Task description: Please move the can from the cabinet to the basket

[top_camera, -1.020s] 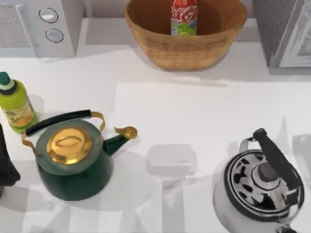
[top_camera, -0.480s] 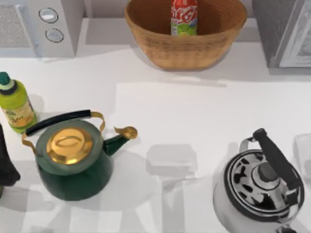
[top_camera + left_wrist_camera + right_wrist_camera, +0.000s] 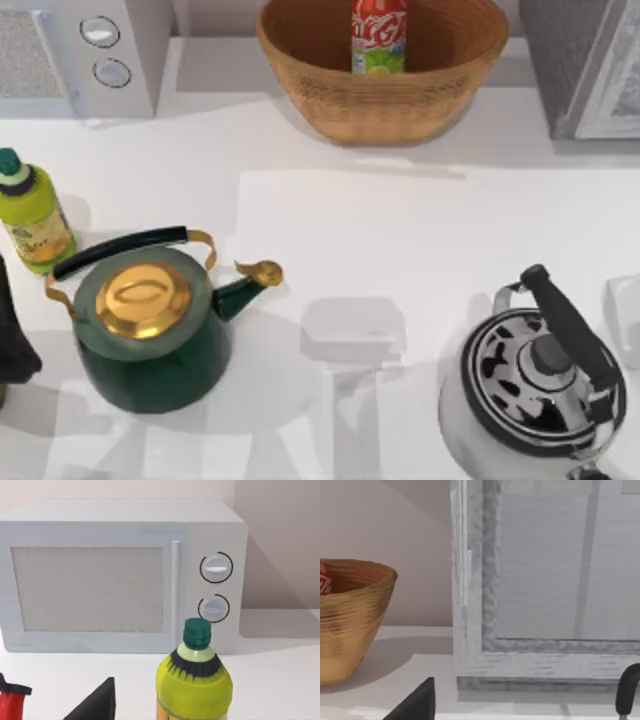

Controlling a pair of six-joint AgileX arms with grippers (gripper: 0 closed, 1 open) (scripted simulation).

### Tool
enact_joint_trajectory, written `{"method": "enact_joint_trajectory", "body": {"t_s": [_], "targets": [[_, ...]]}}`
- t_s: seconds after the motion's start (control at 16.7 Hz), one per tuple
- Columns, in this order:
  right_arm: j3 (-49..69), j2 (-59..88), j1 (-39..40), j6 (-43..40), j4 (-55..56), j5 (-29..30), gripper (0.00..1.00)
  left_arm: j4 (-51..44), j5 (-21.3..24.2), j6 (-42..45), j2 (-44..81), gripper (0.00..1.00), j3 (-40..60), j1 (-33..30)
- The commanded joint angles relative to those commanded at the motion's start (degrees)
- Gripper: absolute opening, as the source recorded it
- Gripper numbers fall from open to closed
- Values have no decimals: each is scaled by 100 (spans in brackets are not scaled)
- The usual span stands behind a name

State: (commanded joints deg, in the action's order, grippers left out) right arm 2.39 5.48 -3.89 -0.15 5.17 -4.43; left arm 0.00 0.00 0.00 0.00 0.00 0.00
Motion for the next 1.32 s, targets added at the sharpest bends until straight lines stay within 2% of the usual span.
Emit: {"method": "enact_joint_trajectory", "body": {"t_s": [0.3, 0.9, 1.14, 1.32], "targets": [[564, 1688, -1252, -32, 1420, -1243, 100, 0, 0, 0, 0, 100, 0, 0], [1627, 6356, -4334, 65, 4980, -4185, 100, 0, 0, 0, 0, 100, 0, 0], [1815, 7781, -5157, 140, 5985, -5006, 100, 0, 0, 0, 0, 100, 0, 0], [1862, 8294, -5457, 177, 6370, -5318, 100, 0, 0, 0, 0, 100, 0, 0]]}}
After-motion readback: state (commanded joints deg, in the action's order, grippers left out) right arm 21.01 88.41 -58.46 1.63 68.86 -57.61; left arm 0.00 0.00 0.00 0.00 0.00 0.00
